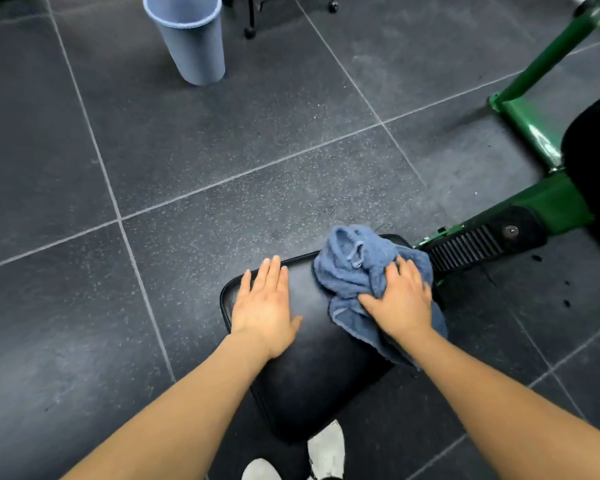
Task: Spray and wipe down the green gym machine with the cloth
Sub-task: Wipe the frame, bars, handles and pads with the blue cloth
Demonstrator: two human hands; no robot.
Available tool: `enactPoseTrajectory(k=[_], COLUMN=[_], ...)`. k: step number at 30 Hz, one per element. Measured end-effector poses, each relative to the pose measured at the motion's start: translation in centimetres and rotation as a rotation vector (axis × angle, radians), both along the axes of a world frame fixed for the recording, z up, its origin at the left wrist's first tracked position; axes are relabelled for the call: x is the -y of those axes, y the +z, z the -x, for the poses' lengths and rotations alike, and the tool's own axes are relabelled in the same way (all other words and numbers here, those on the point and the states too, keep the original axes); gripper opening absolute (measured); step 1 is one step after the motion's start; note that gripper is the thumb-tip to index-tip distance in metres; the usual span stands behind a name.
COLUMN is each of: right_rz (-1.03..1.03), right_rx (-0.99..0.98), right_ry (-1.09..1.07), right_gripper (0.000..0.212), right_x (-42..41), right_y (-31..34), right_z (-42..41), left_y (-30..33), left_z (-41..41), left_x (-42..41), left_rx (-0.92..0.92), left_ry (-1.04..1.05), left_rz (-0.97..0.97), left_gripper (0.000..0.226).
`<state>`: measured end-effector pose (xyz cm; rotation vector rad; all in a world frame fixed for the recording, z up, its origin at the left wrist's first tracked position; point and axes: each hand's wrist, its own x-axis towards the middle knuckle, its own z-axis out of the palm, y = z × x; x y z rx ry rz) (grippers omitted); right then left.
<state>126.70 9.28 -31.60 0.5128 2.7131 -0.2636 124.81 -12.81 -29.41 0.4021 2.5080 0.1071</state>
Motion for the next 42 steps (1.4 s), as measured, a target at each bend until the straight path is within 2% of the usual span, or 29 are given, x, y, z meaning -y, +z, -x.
enactPoseTrajectory(k=[2, 5, 12, 14, 17, 21, 25, 28, 33, 38, 42], right_rz=[-0.01, -0.031, 0.037, 0.117, 0.163, 0.157, 0.236, 0.311, 0.519, 0.463, 0.467], right_rx=[0.021, 0.068, -0.02, -0.053, 0.01, 0.115, 0.178, 0.205, 0.057, -0.036, -0.104], right_ry=[-0.079, -0.06, 0.119, 0.259, 0.417, 0.505, 0.344, 0.201, -0.141, -0.217, -0.326], right_gripper=[0.083, 0.083, 0.077, 0.069, 0.043, 0.035, 0.03, 0.025, 0.016, 0.036, 0.031], right_x=[-0.7, 0.1, 0.6, 2.4, 4.4, 2.7, -1.1, -4.7, -8.2, -8.1, -8.6], right_y=[0.1, -0.2, -0.2, -0.2, 0.1, 0.4, -0.5, -0.5, -0.7, -1.7, -1.6], right_z=[2.6, 4.2, 4.3, 5.4, 8.0, 11.3, 12.8, 13.3, 10.7, 9.4, 6.7], left_y=[-0.3, -0.9, -1.7, -2.4, -3.4, -3.3, -2.5, -2.1, -2.6, -2.3, -2.4], left_z=[1.0, 1.6, 3.0, 3.7, 4.2, 4.5, 5.6, 6.0, 5.4, 5.3, 5.0], left_x=[-1.0, -2.2, -4.0, -4.6, -3.8, -3.3, -6.4, -9.3, -9.8, -9.4, -8.7], left_rx=[0.033, 0.087, -0.004, 0.008, -0.027, -0.084, -0.016, 0.081, 0.116, 0.103, 0.072], left_ry=[-0.02, -0.01, -0.01, 0.048, 0.155, 0.125, 0.095, 0.042, -0.087, -0.129, -0.167], left_rz=[0.002, 0.022, 0.006, 0.006, 0.032, 0.061, 0.022, -0.052, -0.001, 0.015, 0.016], left_gripper=[0.098, 0.11, 0.112, 0.115, 0.119, 0.113, 0.106, 0.109, 0.123, 0.124, 0.12])
